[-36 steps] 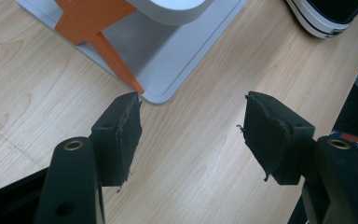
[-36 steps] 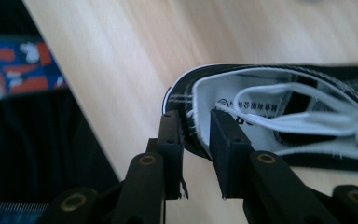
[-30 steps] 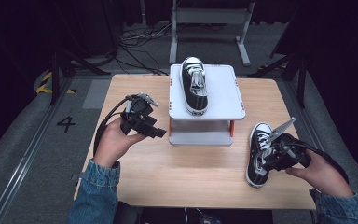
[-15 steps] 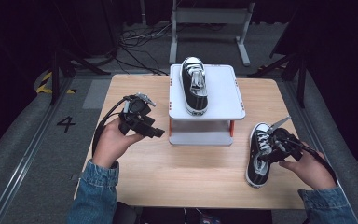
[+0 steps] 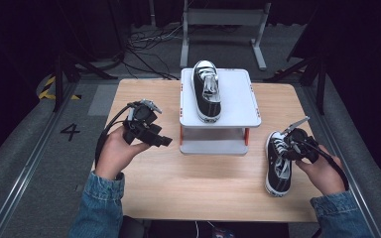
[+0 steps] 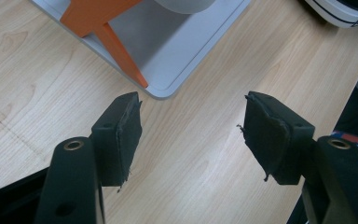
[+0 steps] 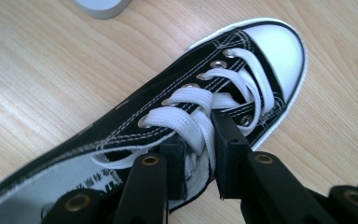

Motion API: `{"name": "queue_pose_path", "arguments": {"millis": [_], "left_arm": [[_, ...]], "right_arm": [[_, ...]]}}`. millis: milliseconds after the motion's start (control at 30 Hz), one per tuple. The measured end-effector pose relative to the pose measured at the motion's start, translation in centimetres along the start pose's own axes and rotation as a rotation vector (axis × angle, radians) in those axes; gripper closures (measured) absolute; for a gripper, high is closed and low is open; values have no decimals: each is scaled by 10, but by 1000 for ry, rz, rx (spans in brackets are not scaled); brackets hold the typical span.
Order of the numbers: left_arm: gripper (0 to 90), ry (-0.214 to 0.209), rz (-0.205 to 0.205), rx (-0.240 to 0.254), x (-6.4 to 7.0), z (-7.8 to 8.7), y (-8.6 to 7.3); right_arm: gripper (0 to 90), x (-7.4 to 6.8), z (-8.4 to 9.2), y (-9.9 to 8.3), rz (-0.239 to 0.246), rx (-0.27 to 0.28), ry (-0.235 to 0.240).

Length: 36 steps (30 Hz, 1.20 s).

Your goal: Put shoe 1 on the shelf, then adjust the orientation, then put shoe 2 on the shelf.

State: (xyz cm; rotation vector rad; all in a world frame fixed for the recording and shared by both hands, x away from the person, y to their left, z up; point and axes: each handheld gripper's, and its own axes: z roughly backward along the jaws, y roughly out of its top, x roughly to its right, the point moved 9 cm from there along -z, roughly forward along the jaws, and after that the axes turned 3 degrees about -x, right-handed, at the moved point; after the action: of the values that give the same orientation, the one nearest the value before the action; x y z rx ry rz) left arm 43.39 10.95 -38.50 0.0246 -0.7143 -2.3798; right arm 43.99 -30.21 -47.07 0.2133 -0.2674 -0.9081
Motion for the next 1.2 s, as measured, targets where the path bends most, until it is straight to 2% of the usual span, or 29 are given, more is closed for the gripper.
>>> {"name": "queue_pose_path", "arguments": {"millis": [100,200,333,533,867,1000,1200], "left_arm": [[376,2,-1,3,-1,1,0],[375,0,3,6,-2,2,0],[376,-3,4,7,-2,1,0],[376,-5,6,10,-3,2,-1],[377,-8,2,9,-3,2,1],[377,-8,4,10,-4,2,0],[377,-7,9,18,-5,5,-1]], "right_arm": [[779,4,4,2,-45,5,18],[780,8,13,5,-89,34,42],[780,10,26,10,-78,55,25],[780,20,53,24,-67,80,-35],[780,30,99,50,-60,134,-84],[781,30,116,63,-40,158,-99],[781,30,142,93,-12,208,-105]]}}
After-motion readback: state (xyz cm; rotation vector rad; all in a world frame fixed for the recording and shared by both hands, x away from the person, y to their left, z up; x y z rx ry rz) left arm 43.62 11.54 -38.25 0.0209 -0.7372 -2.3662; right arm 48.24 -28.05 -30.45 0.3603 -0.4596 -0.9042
